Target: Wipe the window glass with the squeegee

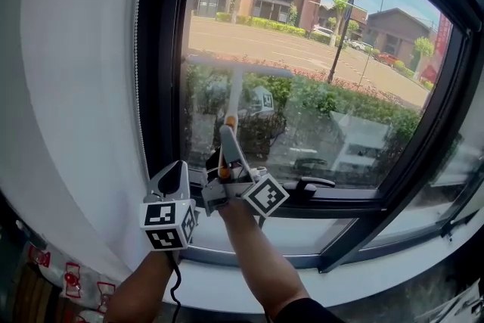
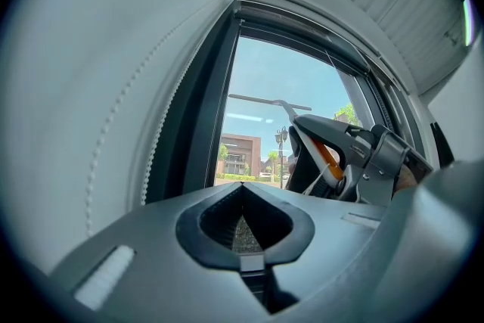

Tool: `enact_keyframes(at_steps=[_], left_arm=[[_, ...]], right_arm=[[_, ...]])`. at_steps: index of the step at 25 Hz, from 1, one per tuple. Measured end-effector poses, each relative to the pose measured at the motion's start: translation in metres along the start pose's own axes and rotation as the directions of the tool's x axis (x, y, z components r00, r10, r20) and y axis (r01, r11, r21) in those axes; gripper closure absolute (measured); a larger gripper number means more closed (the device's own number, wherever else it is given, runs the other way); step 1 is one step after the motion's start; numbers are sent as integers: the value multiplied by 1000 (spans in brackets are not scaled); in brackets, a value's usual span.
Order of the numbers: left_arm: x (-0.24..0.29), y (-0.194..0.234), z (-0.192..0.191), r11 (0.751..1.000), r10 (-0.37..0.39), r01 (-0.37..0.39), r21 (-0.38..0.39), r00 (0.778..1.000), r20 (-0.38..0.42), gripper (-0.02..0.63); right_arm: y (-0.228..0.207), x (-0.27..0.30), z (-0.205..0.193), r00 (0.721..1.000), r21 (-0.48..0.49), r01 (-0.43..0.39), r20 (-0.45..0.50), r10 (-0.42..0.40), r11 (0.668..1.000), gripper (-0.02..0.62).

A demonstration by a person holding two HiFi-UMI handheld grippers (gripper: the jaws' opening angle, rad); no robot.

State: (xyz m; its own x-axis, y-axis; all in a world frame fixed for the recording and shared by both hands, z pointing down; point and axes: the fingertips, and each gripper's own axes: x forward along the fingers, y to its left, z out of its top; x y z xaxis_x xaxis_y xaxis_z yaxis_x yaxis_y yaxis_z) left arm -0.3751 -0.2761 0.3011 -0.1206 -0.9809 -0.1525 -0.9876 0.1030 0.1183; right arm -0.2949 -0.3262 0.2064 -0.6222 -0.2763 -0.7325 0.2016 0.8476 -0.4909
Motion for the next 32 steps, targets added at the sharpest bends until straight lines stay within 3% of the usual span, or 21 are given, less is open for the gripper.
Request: enact_keyframes(at_steps=[7,12,17,24,32], left_arm=[[16,-8,66,998,-25,20,52,994,102,589],[24,-21,131,995,-42,21,100,976,213,589],[30,-34,170,990,-52,14,143,963,266,588],[40,-58,205,985,-77,23,173,947,312,589],[50,-74,207,985,-103,53,164,944,312,588]], right_arm=[[41,48,43,994,-109,-113,-3,113,988,554],[73,96,103,981,-179,-182,27,190,967,554],[91,130,159,972,-194,-204,74,221,960,554],[115,164,206,962,-214,-236,84,258,948,552],[116,171,222,960,-193,-252,75,270,948,552]])
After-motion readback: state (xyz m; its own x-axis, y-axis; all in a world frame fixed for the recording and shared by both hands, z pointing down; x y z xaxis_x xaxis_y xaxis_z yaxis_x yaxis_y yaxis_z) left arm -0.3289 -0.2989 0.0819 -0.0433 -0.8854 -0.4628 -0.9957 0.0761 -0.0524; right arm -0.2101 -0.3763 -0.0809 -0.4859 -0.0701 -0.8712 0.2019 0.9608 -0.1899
